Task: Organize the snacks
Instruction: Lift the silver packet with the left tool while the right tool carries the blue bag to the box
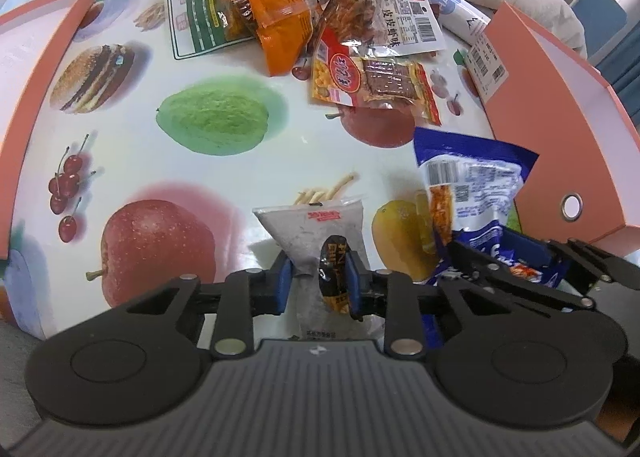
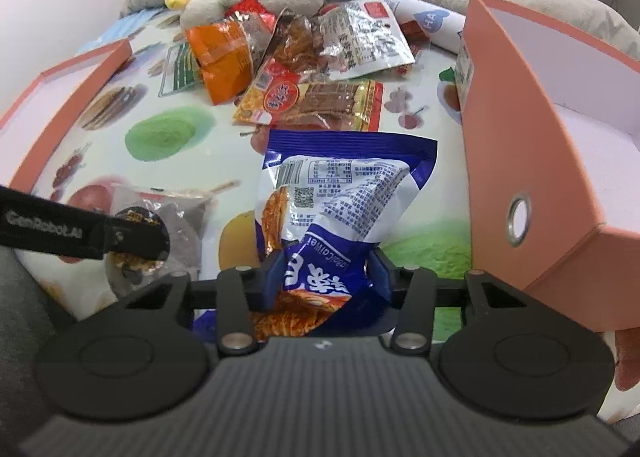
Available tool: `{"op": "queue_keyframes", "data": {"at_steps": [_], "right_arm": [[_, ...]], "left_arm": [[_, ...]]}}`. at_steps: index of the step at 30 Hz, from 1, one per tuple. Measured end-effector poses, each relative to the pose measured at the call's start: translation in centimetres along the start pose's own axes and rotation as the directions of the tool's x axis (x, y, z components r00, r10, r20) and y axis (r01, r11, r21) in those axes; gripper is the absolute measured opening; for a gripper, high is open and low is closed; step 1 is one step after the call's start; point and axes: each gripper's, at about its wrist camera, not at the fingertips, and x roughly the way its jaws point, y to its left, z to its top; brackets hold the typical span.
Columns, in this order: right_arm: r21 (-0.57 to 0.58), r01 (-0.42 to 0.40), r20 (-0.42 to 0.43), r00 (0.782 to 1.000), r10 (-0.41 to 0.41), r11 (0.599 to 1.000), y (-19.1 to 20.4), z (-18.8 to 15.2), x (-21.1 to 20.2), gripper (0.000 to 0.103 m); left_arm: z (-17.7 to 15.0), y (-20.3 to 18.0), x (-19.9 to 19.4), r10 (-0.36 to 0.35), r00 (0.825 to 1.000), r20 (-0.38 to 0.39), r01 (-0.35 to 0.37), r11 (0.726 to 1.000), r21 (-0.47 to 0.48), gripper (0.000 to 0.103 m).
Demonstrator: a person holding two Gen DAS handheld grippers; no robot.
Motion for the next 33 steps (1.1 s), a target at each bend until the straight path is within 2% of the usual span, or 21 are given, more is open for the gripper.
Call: {"op": "queue_keyframes", "data": {"at_steps": [16, 33], "right_arm": [[0.010, -0.027, 0.079, 0.997, 0.027, 1.000, -0.4, 3.5, -5.2, 0.047], [0.045, -0.014, 0.237, 0.971, 0.003, 0.999, -2.4, 8.2, -12.1, 0.047]], "left_arm": [[2.0, 0.3, -4.9, -0.010, 0.997, 0.076, 0.015, 0.998, -0.064, 0.028], [6.6, -3.4, -12.3, -0.068, 0.978, 0.195, 0.072, 0.997, -0.010, 0.028]]}}
